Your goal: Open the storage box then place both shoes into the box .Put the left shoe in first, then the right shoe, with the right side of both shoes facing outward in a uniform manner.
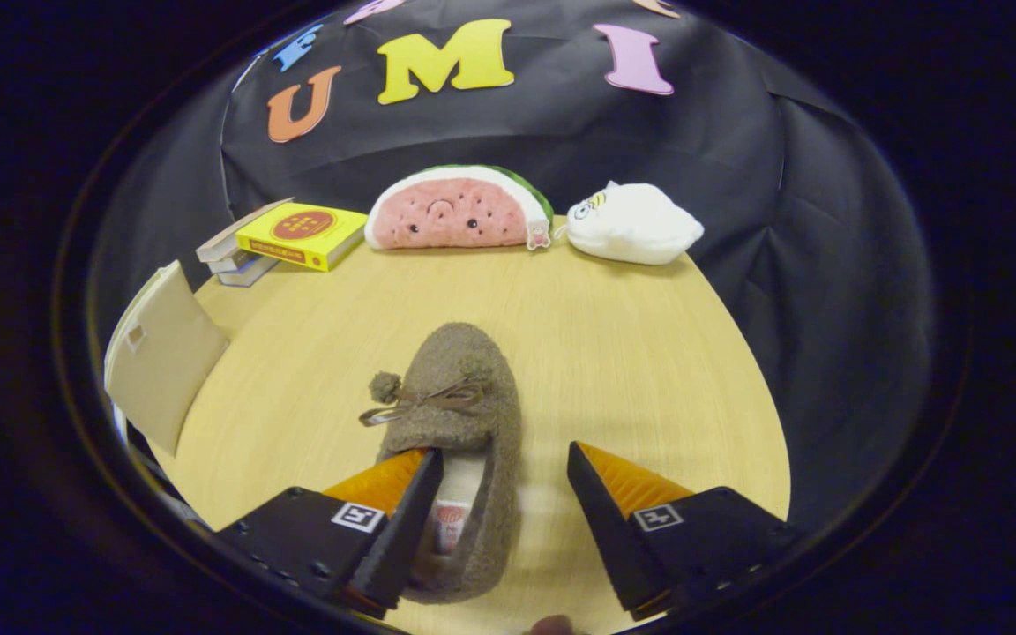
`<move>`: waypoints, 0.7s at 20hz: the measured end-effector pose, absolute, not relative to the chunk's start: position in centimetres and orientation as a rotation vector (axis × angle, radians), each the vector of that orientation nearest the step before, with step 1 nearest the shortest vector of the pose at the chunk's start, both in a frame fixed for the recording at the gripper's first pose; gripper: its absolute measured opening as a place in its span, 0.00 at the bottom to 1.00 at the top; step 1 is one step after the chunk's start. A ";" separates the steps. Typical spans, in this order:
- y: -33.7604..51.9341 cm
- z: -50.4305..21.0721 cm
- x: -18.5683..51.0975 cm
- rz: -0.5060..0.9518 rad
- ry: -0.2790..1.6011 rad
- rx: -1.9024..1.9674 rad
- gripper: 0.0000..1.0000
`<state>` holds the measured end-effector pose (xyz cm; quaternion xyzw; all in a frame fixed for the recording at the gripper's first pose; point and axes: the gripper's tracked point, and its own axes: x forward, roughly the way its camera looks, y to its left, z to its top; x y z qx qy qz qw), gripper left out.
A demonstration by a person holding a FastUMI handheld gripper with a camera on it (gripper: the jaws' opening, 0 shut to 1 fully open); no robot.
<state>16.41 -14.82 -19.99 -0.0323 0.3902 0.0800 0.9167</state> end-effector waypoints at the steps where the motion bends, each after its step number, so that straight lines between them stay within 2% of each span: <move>1: -14.5 -20.3 16.8 0.172 0.803 -0.057 0.71; 2: -14.0 -20.1 16.9 0.183 0.802 -0.034 0.65; 3: -13.8 -20.5 17.2 0.182 0.804 -0.022 0.47; 4: -13.9 -20.8 17.4 0.180 0.804 -0.036 0.36; 7: -14.9 -21.5 17.6 0.146 0.826 -0.052 0.33; 9: -15.1 -21.6 18.0 0.156 0.835 -0.008 0.06; 10: -15.1 -21.6 18.3 0.141 0.829 0.015 0.06; 11: -15.1 -21.5 17.9 0.131 0.839 0.025 0.01; 14: -14.1 -21.1 16.7 0.119 0.867 0.095 0.00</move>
